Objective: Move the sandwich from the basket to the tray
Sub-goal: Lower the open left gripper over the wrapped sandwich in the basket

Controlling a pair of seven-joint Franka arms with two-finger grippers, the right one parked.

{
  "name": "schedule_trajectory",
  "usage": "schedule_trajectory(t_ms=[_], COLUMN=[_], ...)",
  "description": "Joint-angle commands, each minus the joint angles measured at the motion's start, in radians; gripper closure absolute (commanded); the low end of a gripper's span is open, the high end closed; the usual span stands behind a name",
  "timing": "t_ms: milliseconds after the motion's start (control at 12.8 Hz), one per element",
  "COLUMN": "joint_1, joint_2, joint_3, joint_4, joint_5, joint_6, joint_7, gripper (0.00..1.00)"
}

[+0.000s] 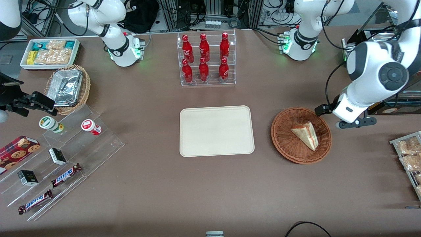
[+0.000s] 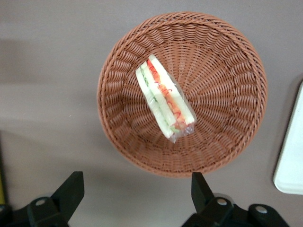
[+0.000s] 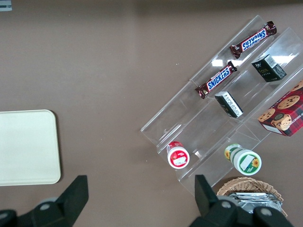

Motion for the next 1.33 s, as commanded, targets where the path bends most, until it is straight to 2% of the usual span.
schedule_trajectory(t_ms=[0,626,1017,1252], joint_1=[-0.015,-0.015,-0.015,-0.013], joint_2=[-0.005,0.107,0.203,0.223], joint_3=[0.000,-0.028,-0.034,-0.038], joint_4=[-0.093,-0.097,-0.095,-0.097], joint_5=[0.001,0.001,-0.002,-0.003], joint_6=[0.140,0.304,0.419,0.423], joint_7=[-0.079,-0.598,-0.798,-0.805], gripper=[0.00,0.00,0.00,0.00])
